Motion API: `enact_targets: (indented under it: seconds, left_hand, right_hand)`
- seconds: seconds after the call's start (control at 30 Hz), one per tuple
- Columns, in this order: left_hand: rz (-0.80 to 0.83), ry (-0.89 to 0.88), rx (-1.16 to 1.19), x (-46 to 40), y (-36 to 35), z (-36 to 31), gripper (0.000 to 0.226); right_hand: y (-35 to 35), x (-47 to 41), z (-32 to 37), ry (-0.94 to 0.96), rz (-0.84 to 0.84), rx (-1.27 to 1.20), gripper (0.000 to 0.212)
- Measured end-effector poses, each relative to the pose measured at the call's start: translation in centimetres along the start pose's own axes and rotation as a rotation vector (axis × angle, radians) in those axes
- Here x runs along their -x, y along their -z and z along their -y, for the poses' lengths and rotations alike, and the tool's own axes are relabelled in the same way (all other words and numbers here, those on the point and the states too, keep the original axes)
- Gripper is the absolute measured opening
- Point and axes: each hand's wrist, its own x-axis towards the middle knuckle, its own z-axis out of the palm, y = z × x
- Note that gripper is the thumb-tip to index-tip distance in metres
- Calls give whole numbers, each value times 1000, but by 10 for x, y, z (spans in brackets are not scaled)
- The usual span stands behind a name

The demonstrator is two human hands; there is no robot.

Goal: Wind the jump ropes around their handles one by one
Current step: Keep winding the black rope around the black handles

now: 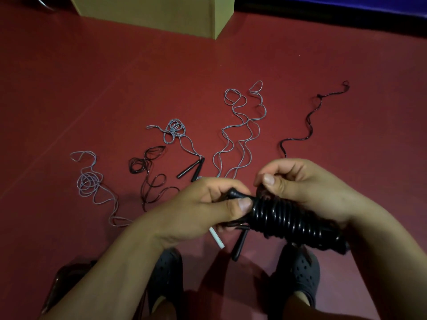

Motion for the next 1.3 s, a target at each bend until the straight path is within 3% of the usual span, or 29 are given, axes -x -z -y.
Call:
enact_targets:
  seconds: [0.13,0.27,0.43,0.53,0.67,0.73,0.97,1.17,1.3]
  left_hand:
    - [-73,-29,110,-2,3,3,24]
    - [-101,-29,153,-2,4,1,13]
    - [-148,-2,202,-3,2,0,18]
    - [-167,10,297,-3,1,1,23]
    - [-255,45,416,-6,0,-2,26]
    - [-348,61,426,-8,1,-5,25]
    - [-707,137,230,-20,3,5,26]
    - [-790,151,65,-20,4,16,29]
    - [-792,123,-113,-20,5,19,32]
  right_hand:
    - [-6,-4,1,26,-17,-117,23]
    - [-12,-8,-1,38,-20,-164,23]
    - [-14,-14,-10,43,-89,-248,20]
    - [-22,-14,-14,99,-124,-181,9]
    - [-30,-14,-14,49,-248,-29,29]
    - [-34,-16,-15,33,-225,-48,24]
    - [-39,-18,-30,0,-66,217,10]
    - [-42,-16,-27,7,24,451,11]
    - [-46,-14,-25,18,71,390,7]
